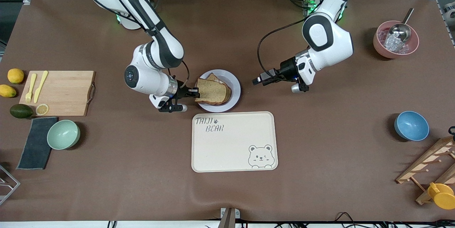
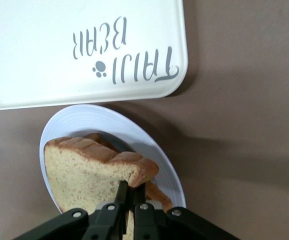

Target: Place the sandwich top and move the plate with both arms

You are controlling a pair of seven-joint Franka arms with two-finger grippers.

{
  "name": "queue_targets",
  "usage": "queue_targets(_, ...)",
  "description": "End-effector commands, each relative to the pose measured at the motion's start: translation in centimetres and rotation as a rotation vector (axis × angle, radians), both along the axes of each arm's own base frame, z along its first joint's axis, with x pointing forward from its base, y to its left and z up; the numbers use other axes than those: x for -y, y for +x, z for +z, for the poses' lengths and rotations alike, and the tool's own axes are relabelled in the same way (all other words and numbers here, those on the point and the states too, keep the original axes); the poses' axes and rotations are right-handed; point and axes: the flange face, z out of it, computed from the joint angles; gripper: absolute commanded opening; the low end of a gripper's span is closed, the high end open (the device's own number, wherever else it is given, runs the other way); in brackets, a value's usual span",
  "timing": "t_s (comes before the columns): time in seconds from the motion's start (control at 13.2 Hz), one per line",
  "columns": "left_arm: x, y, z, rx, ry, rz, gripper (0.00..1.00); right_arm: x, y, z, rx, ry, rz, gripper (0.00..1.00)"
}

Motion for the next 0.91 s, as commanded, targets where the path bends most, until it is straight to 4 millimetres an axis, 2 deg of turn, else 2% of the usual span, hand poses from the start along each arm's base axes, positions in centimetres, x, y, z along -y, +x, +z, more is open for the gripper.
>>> queue_targets(0.0, 0.0, -0.8, -0.3, 0.023, -0.01, 0.016, 1.0, -1.2, -1.2, -0.2, 0.008, 0.008, -0.027, 0.0)
queue_targets(0.15, 0.2, -1.3, -0.9, 0.045, -0.039, 0.031, 1.0, -1.8, -1.6, -0.7, 0.01, 0.006, -0.026, 0.0)
queue_targets(0.38, 0.8, -1.8, -1.4, 0.038, -0.054, 0.035, 1.0, -1.7, -1.6, -1.2, 0.001, 0.008, -0.038, 0.0)
queue_targets(0.46, 0.8, -1.8, -1.5, 0.04, -0.055, 0.034, 1.0, -1.5, -1.4, -1.1, 0.001, 0.008, -0.042, 0.06)
queue_targets(0.53, 0.9, -1.9, -1.9, 0.043, -0.057, 0.032, 1.0, -1.3, -1.2, -1.1, 0.001, 0.008, -0.047, 0.16)
queue_targets(0.61, 1.3, -2.3, -2.1, 0.052, -0.068, 0.032, 1.0, -1.2, -1.0, -1.0, -0.002, 0.012, -0.048, 0.32)
queue_targets(0.68, 2.3, -3.0, -2.6, 0.05, -0.084, 0.03, 1.0, -1.1, -0.9, -0.9, -0.002, 0.014, -0.051, 0.6)
queue_targets(0.76, 2.9, -3.6, -3.4, 0.051, -0.095, 0.035, 1.0, -1.1, -0.8, -0.8, -0.001, 0.013, -0.053, 0.66)
queue_targets(0.84, 3.1, -4.0, -4.1, 0.061, -0.095, 0.038, 1.0, -1.2, -0.8, -0.7, -0.003, 0.014, -0.061, 0.68)
